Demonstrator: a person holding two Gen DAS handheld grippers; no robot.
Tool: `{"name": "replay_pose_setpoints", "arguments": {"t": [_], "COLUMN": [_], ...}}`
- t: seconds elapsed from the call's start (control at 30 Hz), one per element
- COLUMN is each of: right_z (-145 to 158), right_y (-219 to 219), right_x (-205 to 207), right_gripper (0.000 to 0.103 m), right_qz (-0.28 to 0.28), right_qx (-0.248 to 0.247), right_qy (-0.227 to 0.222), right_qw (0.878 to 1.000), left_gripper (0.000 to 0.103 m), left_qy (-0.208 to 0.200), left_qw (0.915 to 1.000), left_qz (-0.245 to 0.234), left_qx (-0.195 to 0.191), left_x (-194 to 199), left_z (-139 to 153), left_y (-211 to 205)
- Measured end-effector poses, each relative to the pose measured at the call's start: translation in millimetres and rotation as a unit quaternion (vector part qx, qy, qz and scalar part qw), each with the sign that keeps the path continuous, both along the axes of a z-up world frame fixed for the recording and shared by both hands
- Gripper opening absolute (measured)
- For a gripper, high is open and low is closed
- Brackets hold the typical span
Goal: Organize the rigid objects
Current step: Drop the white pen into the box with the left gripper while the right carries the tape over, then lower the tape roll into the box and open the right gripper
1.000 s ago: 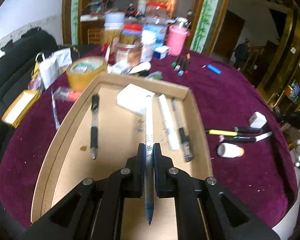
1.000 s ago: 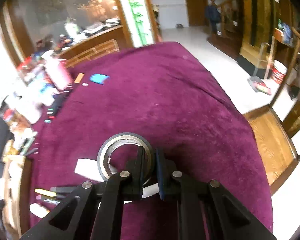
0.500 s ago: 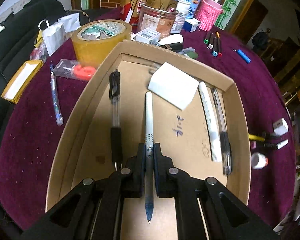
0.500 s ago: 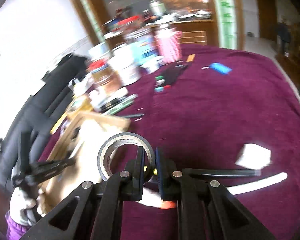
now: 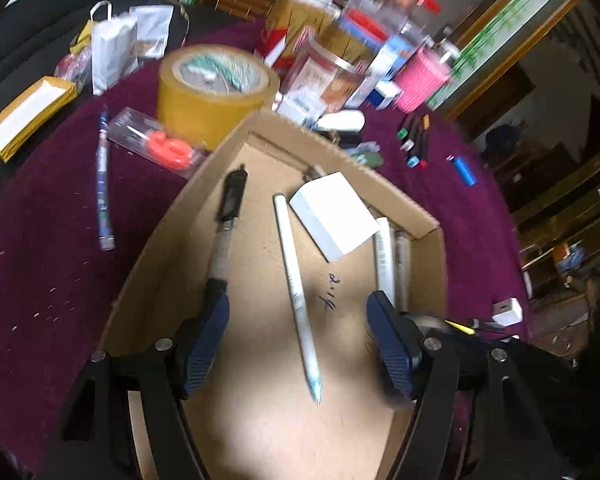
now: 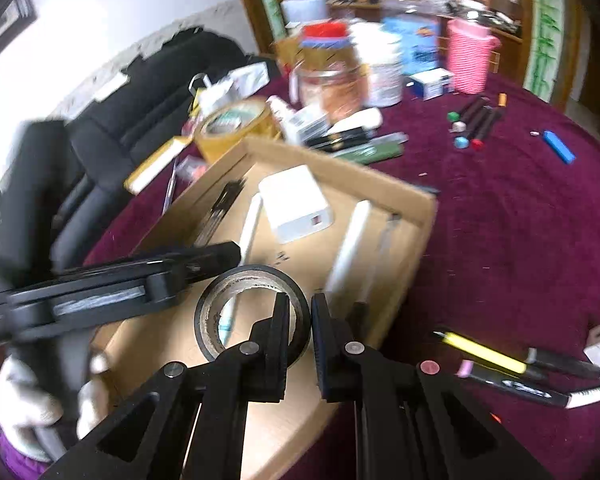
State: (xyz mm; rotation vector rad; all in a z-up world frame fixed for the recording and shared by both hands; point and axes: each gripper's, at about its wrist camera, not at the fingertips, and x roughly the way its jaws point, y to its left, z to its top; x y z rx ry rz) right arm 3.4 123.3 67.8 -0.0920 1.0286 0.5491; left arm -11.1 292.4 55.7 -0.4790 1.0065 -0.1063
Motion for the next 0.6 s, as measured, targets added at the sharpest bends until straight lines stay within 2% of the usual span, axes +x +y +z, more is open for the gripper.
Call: {"name": "replay_pose_setpoints", "arguments": {"t": [0.17, 0.4, 0.6], "right_z": [-18.4, -26.6, -32.2], "right_y": [16.7, 24.3, 35.9], "right_x": [16.0, 31.6, 31.1], "right_gripper": [0.012, 0.013, 0.013], "right_qz": [-0.007, -0.033, -0.013], "right_qx": [-0.034, -0.109, -0.099], "right_qy": [0.004, -0.042, -0.028], "right_qw": [0.999, 0.993, 0.995], "left_gripper": [0.073, 0.074, 0.074], "left_qy": [-0.051, -0.088, -0.091], "left_qw": [0.9985, 0.9949, 0.9945], "left_qz": [0.018, 0.046, 0.047], "left_qx": [0.011, 0.020, 0.024], "left_x": [-32.7, -58.0, -63.6], "left_z": [20.5, 32.9, 31.9], "left_y": [13.4, 35.0, 34.0]}}
